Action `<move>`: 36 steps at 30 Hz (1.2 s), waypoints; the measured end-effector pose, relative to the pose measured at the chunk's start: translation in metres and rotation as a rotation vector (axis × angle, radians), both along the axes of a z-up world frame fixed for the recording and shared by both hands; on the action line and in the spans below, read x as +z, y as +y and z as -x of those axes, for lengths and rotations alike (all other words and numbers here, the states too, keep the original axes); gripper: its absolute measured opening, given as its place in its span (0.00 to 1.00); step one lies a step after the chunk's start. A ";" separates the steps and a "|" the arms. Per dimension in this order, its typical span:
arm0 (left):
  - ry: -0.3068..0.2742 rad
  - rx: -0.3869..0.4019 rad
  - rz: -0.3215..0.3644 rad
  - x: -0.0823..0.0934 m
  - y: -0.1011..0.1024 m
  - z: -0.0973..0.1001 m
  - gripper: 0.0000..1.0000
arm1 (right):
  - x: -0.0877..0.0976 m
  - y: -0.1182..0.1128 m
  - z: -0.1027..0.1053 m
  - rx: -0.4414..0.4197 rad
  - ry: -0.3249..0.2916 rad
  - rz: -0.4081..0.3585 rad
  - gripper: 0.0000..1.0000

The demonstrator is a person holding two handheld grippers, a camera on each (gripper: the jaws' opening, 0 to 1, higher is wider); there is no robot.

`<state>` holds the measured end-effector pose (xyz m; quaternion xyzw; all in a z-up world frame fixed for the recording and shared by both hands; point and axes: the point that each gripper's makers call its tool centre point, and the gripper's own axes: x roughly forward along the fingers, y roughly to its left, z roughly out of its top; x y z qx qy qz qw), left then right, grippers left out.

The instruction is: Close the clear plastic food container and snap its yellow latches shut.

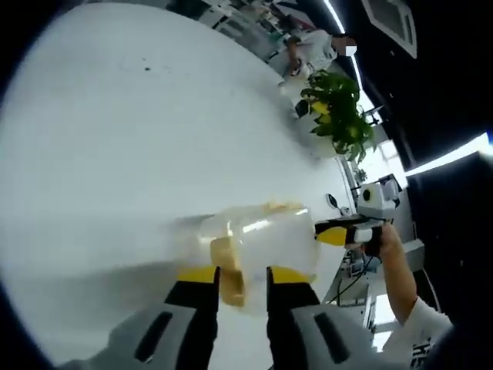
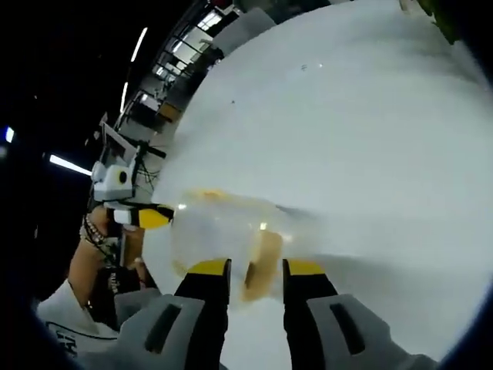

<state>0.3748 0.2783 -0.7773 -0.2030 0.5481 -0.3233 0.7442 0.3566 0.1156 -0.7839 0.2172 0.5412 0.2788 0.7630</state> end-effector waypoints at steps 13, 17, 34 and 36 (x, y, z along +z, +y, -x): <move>0.046 0.017 -0.017 -0.005 0.003 -0.002 0.09 | 0.001 0.001 -0.003 0.006 -0.007 0.002 0.21; 0.061 0.028 -0.003 -0.006 0.003 -0.001 0.08 | 0.001 0.001 -0.003 0.002 0.000 0.000 0.20; 0.119 0.078 0.066 -0.006 0.003 -0.001 0.07 | 0.001 0.003 -0.001 0.003 0.009 -0.006 0.19; 0.121 0.076 0.066 -0.006 0.003 -0.001 0.07 | 0.001 0.003 -0.001 0.006 0.013 -0.006 0.19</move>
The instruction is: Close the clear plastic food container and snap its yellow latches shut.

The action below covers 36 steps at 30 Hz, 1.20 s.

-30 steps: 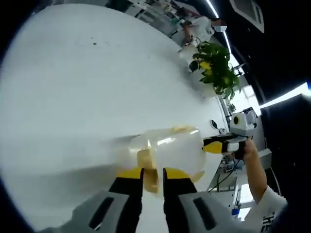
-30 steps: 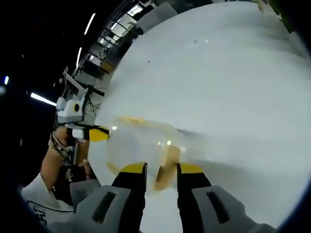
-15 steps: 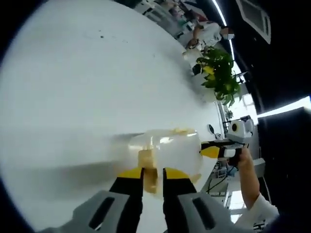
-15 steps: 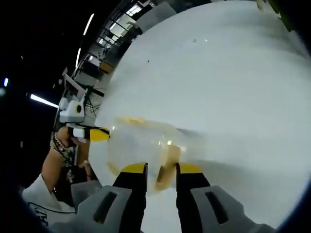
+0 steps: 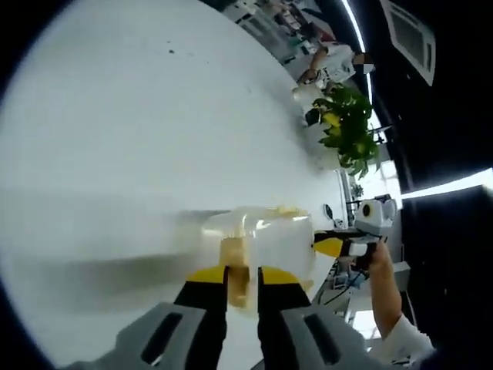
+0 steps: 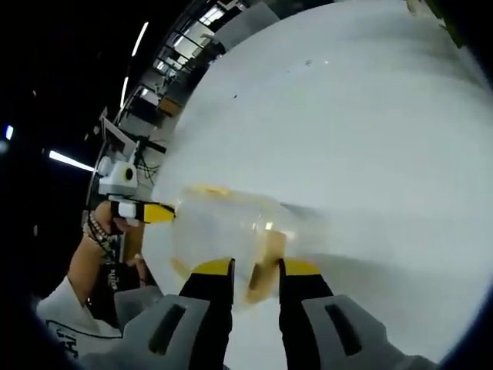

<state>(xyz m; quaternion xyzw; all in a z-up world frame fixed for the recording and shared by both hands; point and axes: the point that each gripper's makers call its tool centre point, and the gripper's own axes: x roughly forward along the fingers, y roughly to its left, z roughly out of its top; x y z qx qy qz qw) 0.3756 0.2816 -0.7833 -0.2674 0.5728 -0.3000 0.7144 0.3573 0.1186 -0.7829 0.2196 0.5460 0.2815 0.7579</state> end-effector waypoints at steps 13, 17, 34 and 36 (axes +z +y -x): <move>0.049 0.053 0.091 -0.002 0.008 0.000 0.06 | 0.000 0.000 -0.001 0.008 -0.005 0.004 0.20; 0.053 0.062 0.093 -0.003 0.011 -0.001 0.06 | 0.001 -0.001 -0.001 0.003 -0.002 0.000 0.20; 0.046 0.043 0.075 -0.003 0.009 0.000 0.06 | -0.001 -0.003 0.000 -0.078 0.062 -0.066 0.16; 0.043 0.044 0.074 -0.002 0.007 0.000 0.06 | -0.001 -0.003 0.000 -0.088 0.067 -0.075 0.16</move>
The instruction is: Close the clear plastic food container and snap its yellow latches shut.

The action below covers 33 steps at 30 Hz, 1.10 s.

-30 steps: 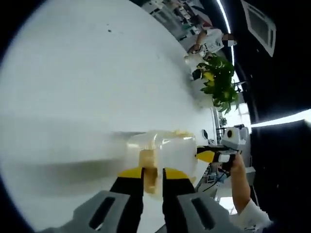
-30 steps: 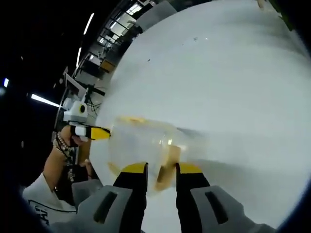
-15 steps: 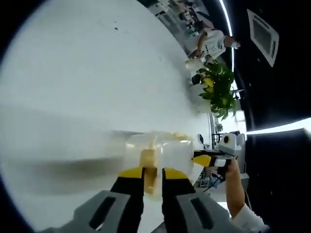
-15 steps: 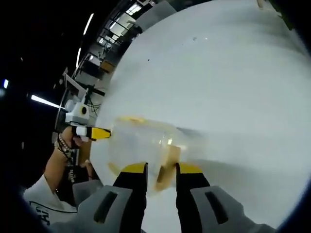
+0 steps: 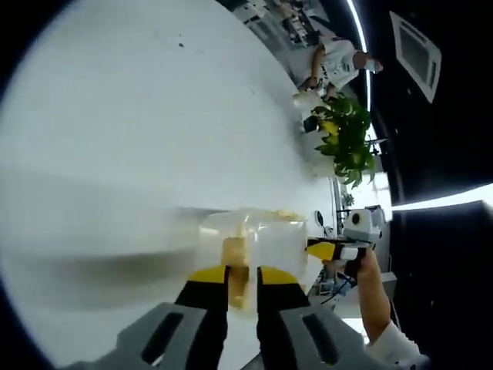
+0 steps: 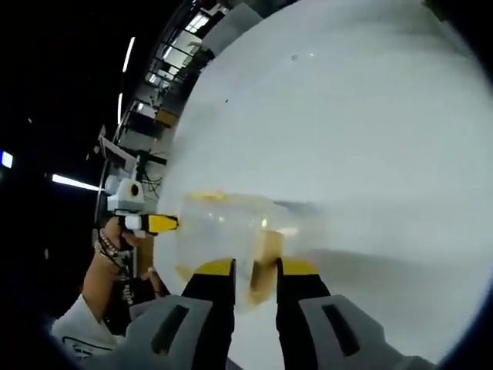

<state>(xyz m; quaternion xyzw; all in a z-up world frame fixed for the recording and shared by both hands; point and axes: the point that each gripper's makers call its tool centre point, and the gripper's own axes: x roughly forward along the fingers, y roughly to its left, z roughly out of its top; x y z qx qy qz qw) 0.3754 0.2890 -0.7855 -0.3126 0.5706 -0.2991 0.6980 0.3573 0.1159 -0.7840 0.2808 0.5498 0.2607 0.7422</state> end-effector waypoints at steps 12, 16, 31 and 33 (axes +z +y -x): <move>-0.018 -0.003 -0.008 0.000 -0.004 -0.002 0.06 | -0.001 0.002 -0.003 -0.019 0.003 -0.031 0.16; -0.026 -0.001 -0.012 0.000 -0.005 -0.001 0.07 | 0.000 0.003 -0.002 -0.009 -0.013 -0.018 0.16; -0.135 0.108 0.055 0.011 -0.008 -0.011 0.13 | 0.006 0.001 -0.005 0.118 -0.193 0.124 0.17; -0.147 0.203 0.104 0.020 -0.005 -0.021 0.17 | 0.007 -0.001 -0.008 0.158 -0.238 0.180 0.17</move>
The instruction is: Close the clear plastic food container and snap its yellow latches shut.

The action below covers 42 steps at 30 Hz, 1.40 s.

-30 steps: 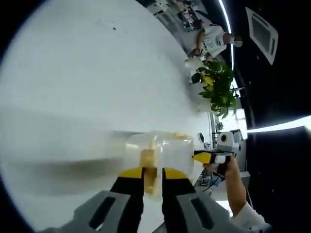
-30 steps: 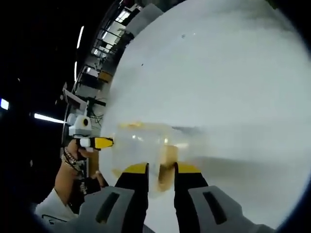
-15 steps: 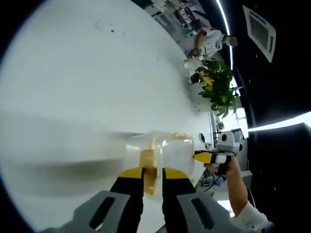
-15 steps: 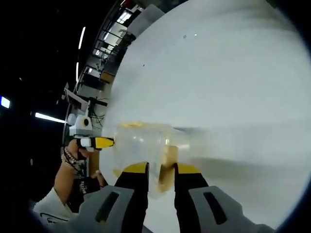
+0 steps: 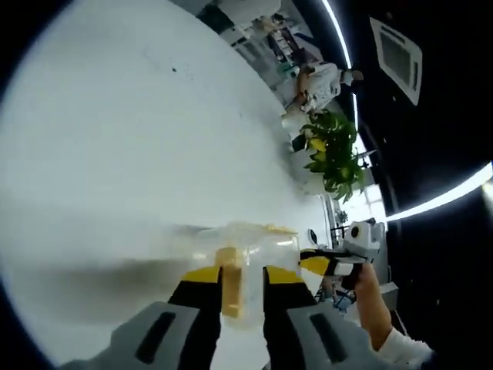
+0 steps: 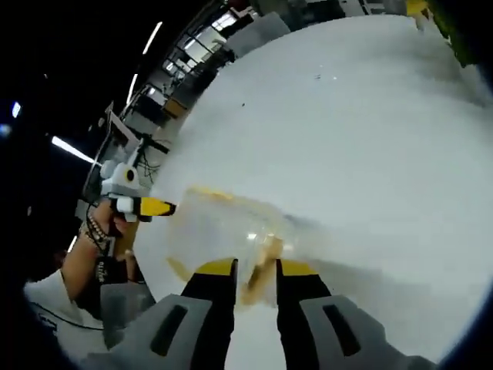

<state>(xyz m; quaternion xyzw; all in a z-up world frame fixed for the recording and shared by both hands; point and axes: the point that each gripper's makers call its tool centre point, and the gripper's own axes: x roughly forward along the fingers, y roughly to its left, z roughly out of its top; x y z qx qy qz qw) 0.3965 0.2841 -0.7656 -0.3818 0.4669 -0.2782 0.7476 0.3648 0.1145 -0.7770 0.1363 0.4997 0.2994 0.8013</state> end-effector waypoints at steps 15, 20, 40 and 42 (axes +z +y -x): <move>-0.400 -0.263 -0.276 0.024 -0.018 0.012 0.18 | 0.014 0.008 0.002 0.153 -0.130 0.143 0.19; -0.499 -0.360 -0.385 0.022 -0.026 0.021 0.18 | 0.020 0.013 -0.001 0.195 -0.178 0.178 0.19; -0.674 -0.460 -0.480 0.029 -0.063 0.035 0.08 | 0.022 0.051 -0.008 0.308 -0.284 0.245 0.08; -0.671 -0.459 -0.466 0.030 -0.070 0.038 0.06 | 0.023 0.056 -0.009 0.316 -0.292 0.237 0.06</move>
